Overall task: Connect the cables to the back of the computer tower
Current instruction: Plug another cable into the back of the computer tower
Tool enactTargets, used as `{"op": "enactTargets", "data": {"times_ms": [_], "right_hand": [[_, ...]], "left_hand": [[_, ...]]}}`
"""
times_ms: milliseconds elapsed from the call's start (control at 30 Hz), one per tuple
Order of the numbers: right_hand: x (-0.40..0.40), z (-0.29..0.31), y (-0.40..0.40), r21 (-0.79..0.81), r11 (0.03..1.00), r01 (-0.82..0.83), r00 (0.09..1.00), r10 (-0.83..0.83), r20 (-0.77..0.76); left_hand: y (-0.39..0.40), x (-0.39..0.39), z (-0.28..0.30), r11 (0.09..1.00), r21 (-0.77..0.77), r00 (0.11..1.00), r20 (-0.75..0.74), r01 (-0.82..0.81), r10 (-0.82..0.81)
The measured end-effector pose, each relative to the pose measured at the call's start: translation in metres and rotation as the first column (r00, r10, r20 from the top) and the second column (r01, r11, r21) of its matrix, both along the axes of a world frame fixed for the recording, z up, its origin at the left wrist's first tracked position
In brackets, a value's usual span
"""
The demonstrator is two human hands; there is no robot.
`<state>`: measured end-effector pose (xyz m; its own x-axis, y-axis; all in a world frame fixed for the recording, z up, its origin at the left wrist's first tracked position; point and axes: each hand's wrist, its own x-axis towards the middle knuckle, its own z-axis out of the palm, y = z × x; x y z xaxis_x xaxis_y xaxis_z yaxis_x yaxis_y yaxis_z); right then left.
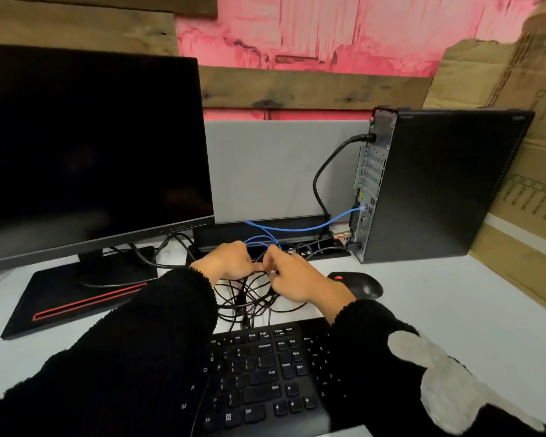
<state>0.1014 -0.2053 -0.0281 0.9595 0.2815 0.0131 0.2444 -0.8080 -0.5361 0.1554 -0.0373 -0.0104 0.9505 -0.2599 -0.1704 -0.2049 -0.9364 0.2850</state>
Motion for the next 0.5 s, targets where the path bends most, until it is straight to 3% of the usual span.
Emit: {"op": "enactTargets", "data": {"times_ms": [67,133,233,367,433,500], "right_hand": [[0.000,-0.004,-0.001,0.016,1.000,0.013,1.000,-0.012,-0.012],[0.000,-0.006,-0.001,0.005,1.000,0.013,1.000,-0.013,-0.015],[-0.001,-0.005,0.001,-0.043,0.999,-0.011,1.000,0.011,-0.010],[-0.003,-0.004,0.003,-0.233,0.971,-0.047,0.999,0.052,0.015],[-0.002,-0.005,0.003,-0.204,0.978,-0.045,0.999,0.048,0.007],[-0.002,-0.006,0.002,-0.085,0.996,0.016,0.998,-0.010,0.065]], "left_hand": [[-0.001,0.000,0.000,0.999,0.044,0.998,-0.053,0.019,-0.017],[0.001,0.002,-0.001,0.999,0.042,1.000,-0.012,-0.004,0.004],[0.007,0.006,0.000,0.983,-0.159,0.985,0.130,-0.094,0.115],[0.007,0.006,0.006,0.895,-0.444,0.940,0.285,-0.044,0.188],[0.004,0.004,0.010,0.867,-0.498,0.931,0.324,0.017,0.168],[0.000,0.004,0.012,0.891,-0.444,0.922,0.376,0.091,0.093]]}}
